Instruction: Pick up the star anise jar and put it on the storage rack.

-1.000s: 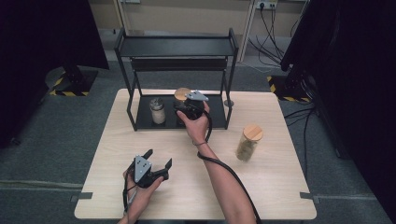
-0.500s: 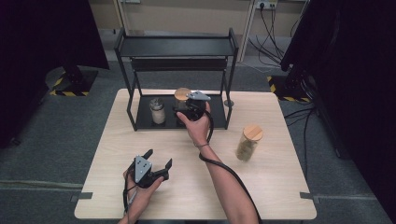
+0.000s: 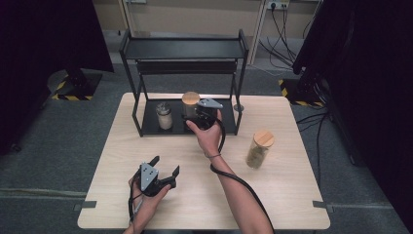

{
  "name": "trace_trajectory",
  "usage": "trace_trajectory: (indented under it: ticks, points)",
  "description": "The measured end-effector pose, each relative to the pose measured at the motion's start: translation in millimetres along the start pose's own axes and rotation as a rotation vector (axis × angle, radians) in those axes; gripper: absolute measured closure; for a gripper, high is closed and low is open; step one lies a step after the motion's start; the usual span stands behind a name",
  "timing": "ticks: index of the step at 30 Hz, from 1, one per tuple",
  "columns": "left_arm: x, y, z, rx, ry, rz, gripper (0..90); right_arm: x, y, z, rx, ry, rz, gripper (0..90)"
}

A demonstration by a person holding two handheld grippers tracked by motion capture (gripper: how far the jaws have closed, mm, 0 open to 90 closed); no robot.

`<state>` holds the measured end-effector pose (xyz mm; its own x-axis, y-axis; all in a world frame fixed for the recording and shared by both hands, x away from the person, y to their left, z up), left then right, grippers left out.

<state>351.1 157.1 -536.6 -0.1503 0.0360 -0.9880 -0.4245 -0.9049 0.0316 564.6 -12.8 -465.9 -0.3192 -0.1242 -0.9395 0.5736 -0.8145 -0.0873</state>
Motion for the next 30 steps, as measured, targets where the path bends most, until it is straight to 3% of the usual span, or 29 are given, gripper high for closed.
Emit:
trace_trajectory:
  ticks: [30]
  points:
    - [0.0,0.3,0.0,-0.002,0.002,-0.003,13.6,13.5,-7.0,32.4,-0.055,-0.043,-0.009,2.1]
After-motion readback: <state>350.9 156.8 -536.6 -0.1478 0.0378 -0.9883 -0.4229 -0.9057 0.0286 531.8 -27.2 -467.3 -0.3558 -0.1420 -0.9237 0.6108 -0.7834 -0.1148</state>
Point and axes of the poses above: each handheld gripper's, and its own axes: z roughly backward along the jaws, x roughly out of its underside, y roughly to its right, the point moved 2 cm from there along -z, roughly forward along the jaws, and after that the axes turned 3 degrees about y, right-handed, at the moved point
